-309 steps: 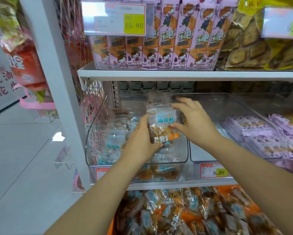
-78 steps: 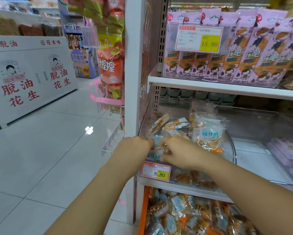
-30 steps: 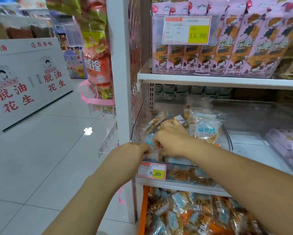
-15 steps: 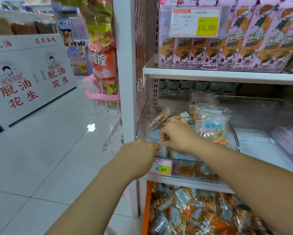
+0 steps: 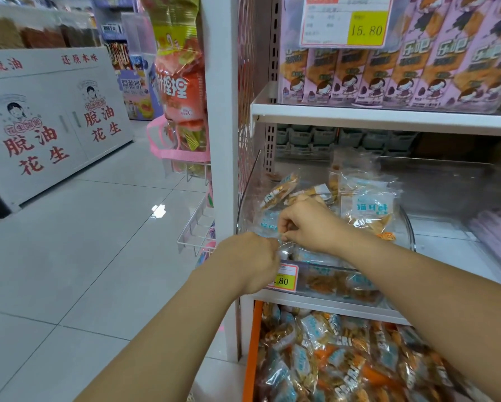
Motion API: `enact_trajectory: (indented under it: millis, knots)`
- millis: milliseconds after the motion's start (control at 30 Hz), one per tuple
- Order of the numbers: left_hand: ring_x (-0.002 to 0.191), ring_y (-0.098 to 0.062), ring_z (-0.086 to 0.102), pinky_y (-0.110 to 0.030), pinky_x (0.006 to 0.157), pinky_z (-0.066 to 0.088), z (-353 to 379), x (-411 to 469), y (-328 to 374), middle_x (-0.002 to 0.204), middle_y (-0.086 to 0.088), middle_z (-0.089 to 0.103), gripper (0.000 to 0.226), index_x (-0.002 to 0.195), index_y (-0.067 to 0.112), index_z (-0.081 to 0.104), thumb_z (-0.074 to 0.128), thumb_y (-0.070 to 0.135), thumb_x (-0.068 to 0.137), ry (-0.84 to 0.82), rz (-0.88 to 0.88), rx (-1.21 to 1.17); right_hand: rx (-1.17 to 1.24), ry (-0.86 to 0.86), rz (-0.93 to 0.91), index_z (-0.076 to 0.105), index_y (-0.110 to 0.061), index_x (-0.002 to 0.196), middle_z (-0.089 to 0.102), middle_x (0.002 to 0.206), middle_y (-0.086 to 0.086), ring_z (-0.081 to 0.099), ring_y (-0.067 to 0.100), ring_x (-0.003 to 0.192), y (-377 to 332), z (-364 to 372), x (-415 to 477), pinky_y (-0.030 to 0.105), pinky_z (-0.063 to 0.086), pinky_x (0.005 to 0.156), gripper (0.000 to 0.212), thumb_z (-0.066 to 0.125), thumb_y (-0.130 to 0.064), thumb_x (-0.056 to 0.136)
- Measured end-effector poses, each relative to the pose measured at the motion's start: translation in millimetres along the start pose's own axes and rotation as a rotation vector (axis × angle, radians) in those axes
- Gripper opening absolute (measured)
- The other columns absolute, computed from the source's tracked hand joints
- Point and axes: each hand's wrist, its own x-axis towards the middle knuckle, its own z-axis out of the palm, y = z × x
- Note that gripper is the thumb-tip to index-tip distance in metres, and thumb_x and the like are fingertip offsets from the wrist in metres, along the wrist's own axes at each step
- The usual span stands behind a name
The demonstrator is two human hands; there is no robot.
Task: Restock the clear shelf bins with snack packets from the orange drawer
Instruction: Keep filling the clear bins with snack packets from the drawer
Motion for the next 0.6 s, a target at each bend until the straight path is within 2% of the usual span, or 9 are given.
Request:
enact_trajectory:
  millis: [133,267,333,367,433,500,567,600]
  knots:
    - [0.1,-0.03,0.052,-0.032,0.077,0.038,-4.9,-0.4,4.3,0.111,-0.017,0.06,0.031,0.105,0.006,0.054,0.026,0.021,0.102,-0.038,0.013,-0.026,0.005,0.017,0.007,0.066,-0.023,0.088,0.043,0.068,-0.018,0.032,0.007,0.089,0.9,2.1,-0.1,0.03,0.025,0.092,0.004,0.068,-0.024,0.085]
    - [0.085,-0.023,0.048,-0.029,0.071,0.034,-2.6,-2.6,-5.2,0.098,-0.013,0.058,0.024,0.087,0.014,0.047,0.03,0.022,0.102,-0.028,0.005,-0.175,0.006,0.023,0.005,0.067,-0.023,0.092,0.044,0.071,-0.02,0.036,0.011,0.093,-0.9,0.7,-2.4,0.029,0.025,0.091,0.007,0.067,-0.025,0.086]
    - [0.091,-0.024,0.055,-0.03,0.075,0.042,1.5,-2.0,-10.4,0.099,-0.008,0.061,0.022,0.095,0.015,0.054,0.034,0.022,0.101,0.043,0.003,-0.167,-0.029,-0.03,-0.01,0.067,-0.024,0.101,0.052,0.079,-0.019,0.038,0.013,0.099,-3.7,-7.5,-5.0,0.032,0.028,0.097,0.014,0.064,-0.027,0.088]
    - [0.098,-0.024,0.057,-0.032,0.081,0.047,3.0,-2.1,-12.6,0.106,-0.005,0.064,0.023,0.106,0.017,0.059,0.038,0.022,0.101,0.093,0.0,-0.151,-0.033,-0.036,-0.012,0.067,-0.024,0.108,0.058,0.088,-0.015,0.041,0.015,0.104,-4.7,-13.4,-7.6,0.033,0.029,0.098,0.02,0.063,-0.027,0.089]
    - [0.106,-0.021,0.059,-0.037,0.088,0.05,0.8,-4.4,-16.8,0.118,-0.001,0.064,0.029,0.124,0.027,0.057,0.043,0.022,0.099,0.183,-0.023,-0.1,0.014,0.025,-0.004,0.066,-0.023,0.115,0.063,0.103,-0.01,0.047,0.014,0.111,-7.0,-26.1,-16.2,0.032,0.033,0.099,0.026,0.061,-0.023,0.09]
    - [0.107,-0.019,0.059,-0.037,0.086,0.051,-2.8,-7.1,-20.2,0.12,0.003,0.063,0.033,0.127,0.033,0.054,0.046,0.02,0.097,0.239,-0.067,-0.016,0.1,0.072,0.021,0.067,-0.019,0.116,0.067,0.109,-0.006,0.055,0.009,0.1,-11.6,-32.9,-28.7,0.025,0.042,0.092,0.029,0.055,-0.015,0.091]
    - [0.11,-0.018,0.056,-0.035,0.085,0.051,-4.3,-8.8,-20.0,0.119,0.004,0.061,0.035,0.127,0.035,0.053,0.048,0.02,0.096,0.285,-0.09,0.069,0.142,-0.017,0.054,0.066,-0.017,0.117,0.069,0.104,-0.003,0.057,0.006,0.088,-20.6,-30.4,-39.9,0.02,0.043,0.085,0.031,0.051,-0.012,0.091]
    - [0.111,-0.018,0.055,-0.034,0.085,0.05,-3.8,-8.6,-19.4,0.119,0.004,0.06,0.036,0.128,0.035,0.052,0.05,0.019,0.096,0.304,-0.093,0.097,0.126,-0.084,0.065,0.066,-0.018,0.117,0.07,0.102,-0.001,0.059,0.009,0.089,-24.7,-26.5,-42.8,0.024,0.042,0.09,0.03,0.051,-0.015,0.092]
